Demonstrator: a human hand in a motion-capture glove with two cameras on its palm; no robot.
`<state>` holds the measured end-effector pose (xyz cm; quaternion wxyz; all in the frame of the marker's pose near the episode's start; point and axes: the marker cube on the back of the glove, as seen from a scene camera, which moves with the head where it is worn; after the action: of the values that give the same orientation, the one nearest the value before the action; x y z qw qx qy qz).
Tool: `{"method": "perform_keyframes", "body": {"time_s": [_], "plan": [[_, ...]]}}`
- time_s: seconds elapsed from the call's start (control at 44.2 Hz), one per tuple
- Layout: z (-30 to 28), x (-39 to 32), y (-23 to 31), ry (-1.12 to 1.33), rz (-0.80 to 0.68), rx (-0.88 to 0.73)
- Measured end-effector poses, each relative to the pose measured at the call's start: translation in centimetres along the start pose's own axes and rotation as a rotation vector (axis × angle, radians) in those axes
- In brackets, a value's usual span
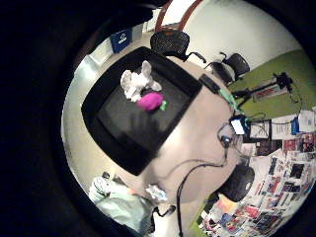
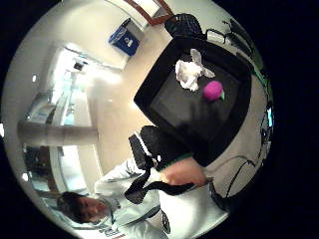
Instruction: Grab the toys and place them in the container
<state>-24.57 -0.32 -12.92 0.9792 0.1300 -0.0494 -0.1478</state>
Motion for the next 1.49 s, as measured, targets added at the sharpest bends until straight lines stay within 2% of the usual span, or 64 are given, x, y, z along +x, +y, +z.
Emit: {"method": "perform_keyframes", "body": {"time_s": [0.136,0.249,0.294,0.452,0.588,0.701,0.769,0.905,1.086,1.267,1.493], "plan": [[-0.9,2.4,3.5,0.061,-0.025,-0.035],[0.0,7.5,6.3,0.23,-0.015,-0.076],[1.1,7.5,9.1,0.241,0.0,-0.113],[6.1,8.8,18.8,0.232,0.02,-0.293],[10.8,12.4,22.1,0.219,0.07,-0.419],[17.5,10.0,28.4,0.24,0.015,-0.516],[20.3,9.6,29.9,0.247,0.015,-0.534],[22.5,10.1,29.5,0.233,-0.004,-0.515],[23.5,9.0,29.2,0.225,-0.049,-0.403],[23.9,6.7,30.0,0.157,-0.042,-0.417],[20.3,6.1,27.8,-0.049,-0.004,-0.434]]}}
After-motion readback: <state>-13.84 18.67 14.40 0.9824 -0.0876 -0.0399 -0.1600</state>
